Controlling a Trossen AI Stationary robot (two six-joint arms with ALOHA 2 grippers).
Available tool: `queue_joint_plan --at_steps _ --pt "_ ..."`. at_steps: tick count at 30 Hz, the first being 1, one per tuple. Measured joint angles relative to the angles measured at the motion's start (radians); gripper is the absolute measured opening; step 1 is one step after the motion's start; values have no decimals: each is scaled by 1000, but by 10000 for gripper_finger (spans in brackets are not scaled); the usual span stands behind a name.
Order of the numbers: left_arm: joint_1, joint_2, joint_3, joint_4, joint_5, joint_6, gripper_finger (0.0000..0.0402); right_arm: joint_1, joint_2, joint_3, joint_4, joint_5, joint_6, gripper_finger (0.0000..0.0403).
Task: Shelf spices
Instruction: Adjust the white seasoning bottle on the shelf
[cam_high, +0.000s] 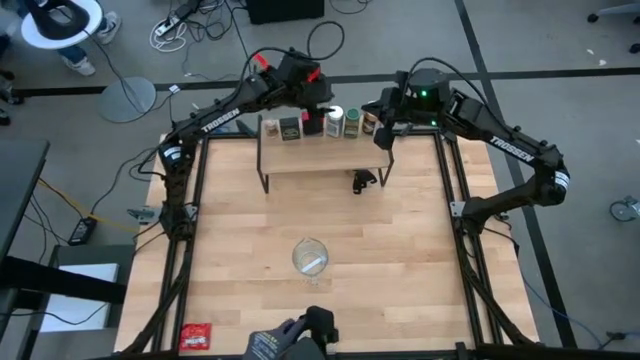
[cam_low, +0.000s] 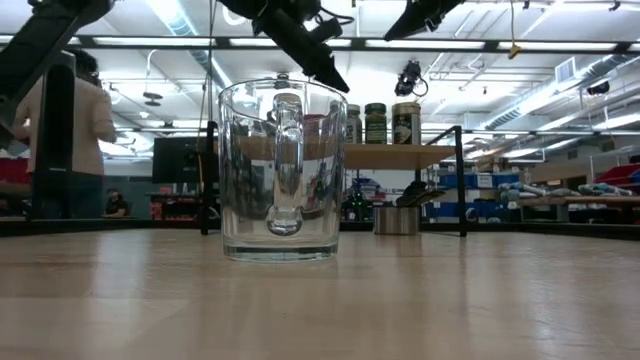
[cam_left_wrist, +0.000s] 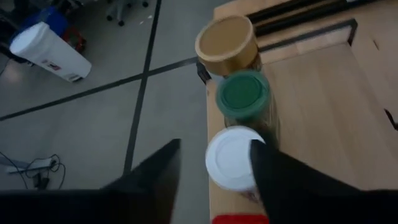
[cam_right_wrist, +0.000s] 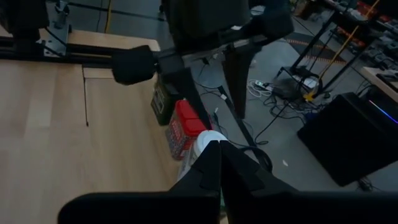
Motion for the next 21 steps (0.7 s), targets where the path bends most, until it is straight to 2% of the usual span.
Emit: queue_joint_plan --at_steps 4,7,21 --pt "-2 9 0 16 0 -28 262 6 0 0 0 0 0 0" --pt "-1 20 0 14 0 -50 290 10 0 0 -2 0 0 0" --pt "-2 76 0 -37 8 -79 294 17 0 0 -5 0 5 0"
